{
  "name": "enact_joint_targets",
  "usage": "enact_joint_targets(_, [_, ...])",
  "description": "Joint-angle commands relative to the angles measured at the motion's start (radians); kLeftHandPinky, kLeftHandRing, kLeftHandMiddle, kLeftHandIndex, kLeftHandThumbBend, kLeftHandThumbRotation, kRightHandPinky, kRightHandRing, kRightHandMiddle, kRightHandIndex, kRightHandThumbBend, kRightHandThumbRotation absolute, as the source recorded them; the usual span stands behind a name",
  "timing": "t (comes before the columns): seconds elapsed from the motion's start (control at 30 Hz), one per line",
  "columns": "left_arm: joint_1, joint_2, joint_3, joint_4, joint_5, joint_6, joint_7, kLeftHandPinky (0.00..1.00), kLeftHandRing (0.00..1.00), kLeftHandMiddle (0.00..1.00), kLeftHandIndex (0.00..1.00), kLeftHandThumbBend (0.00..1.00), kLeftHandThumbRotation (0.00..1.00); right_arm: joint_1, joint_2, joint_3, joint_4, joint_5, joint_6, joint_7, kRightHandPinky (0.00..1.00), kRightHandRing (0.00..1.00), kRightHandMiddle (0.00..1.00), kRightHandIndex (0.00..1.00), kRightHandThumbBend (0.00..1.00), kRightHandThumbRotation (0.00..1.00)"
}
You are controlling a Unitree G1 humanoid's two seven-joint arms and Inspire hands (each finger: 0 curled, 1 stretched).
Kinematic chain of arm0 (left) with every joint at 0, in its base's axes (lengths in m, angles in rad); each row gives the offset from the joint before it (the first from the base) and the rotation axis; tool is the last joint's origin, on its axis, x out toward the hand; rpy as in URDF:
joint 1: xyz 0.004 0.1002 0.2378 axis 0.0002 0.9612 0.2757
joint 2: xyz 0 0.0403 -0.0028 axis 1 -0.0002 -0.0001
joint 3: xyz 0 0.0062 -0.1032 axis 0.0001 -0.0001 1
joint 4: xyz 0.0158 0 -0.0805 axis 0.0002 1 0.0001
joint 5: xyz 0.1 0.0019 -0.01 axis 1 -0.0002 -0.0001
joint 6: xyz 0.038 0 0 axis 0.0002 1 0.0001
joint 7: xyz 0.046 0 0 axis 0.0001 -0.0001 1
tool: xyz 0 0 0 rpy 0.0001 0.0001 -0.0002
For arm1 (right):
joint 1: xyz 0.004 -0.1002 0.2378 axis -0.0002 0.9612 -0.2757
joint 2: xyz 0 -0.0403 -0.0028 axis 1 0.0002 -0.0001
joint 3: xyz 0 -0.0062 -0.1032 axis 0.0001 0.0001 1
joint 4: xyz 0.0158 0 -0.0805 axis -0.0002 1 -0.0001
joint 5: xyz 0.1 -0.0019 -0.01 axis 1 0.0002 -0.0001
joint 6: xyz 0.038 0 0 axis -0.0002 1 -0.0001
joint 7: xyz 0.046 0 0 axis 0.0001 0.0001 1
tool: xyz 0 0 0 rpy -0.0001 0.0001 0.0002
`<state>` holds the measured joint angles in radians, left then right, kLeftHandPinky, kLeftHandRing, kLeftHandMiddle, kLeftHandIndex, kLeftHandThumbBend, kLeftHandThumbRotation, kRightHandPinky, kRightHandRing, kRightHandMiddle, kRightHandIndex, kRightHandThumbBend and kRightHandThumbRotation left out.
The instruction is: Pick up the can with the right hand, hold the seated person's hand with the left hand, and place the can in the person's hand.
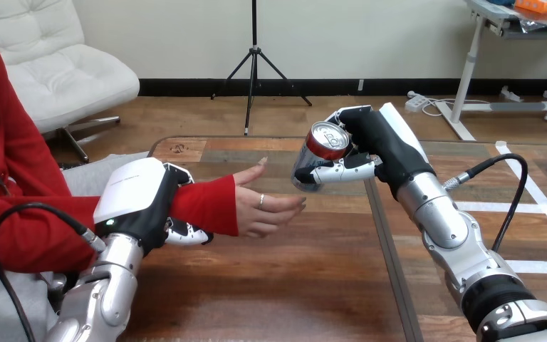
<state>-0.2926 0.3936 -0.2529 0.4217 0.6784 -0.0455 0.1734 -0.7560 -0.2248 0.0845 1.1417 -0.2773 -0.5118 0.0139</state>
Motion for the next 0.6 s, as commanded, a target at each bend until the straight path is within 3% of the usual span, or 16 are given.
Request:
enact_joint_targets(0.0, [-0.284,-0.068,0.025,-0.201,-0.025,-0.064,0.037,0.16,0.24,0.34,0.37,0.67,0.0,-0.184,0.026,0.007,-0.131,0.009,-0.044,-0.009,0.27,0.32,0.4,0.43,0.8,0.0])
enact_joint_targets(0.57, [-0.327,-0.092,0.026,-0.216,-0.029,-0.054,0.018,0.16,0.24,0.34,0.37,0.64,0.0,-0.179,0.039,0.026,-0.125,0.007,-0.048,-0.009,0.28,0.33,0.4,0.43,0.81,0.0])
